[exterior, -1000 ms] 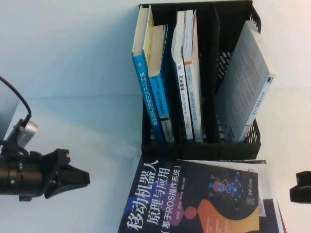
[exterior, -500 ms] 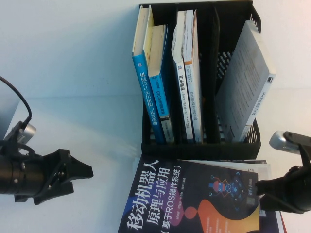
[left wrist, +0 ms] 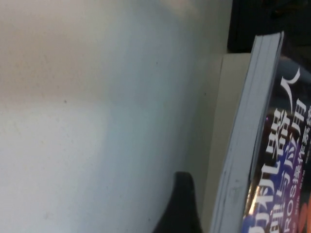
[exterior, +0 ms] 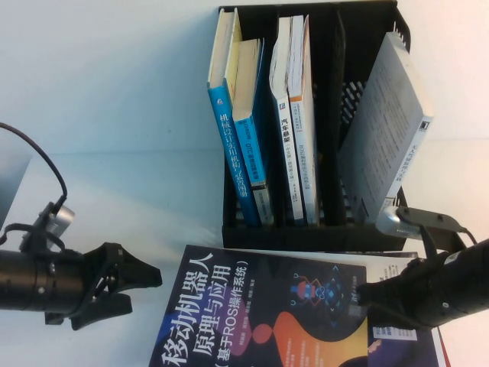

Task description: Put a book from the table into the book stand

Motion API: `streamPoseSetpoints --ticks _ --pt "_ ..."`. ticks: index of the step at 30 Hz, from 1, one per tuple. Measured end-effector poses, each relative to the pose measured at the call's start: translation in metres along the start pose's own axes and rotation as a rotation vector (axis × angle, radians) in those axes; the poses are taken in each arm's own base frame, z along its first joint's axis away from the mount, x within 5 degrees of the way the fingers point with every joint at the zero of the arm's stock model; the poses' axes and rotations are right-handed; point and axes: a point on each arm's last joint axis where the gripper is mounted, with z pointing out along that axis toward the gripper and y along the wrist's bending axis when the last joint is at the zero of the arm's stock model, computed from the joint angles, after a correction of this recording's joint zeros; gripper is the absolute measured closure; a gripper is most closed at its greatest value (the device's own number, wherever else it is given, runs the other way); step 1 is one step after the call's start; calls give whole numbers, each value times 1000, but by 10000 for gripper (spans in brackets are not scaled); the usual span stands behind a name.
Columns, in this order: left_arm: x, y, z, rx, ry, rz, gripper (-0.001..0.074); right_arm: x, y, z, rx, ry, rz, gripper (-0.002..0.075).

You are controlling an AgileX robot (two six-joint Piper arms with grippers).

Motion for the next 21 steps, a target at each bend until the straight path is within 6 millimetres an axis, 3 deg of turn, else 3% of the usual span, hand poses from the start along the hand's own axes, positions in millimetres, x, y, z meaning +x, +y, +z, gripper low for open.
streamPoseSetpoints --ticks 12,21 --pt "3 39 47 94 175 -114 176 0 12 0 -25 10 -47 729" --pt "6 42 62 292 232 -159 175 0 13 0 -29 20 -51 729"
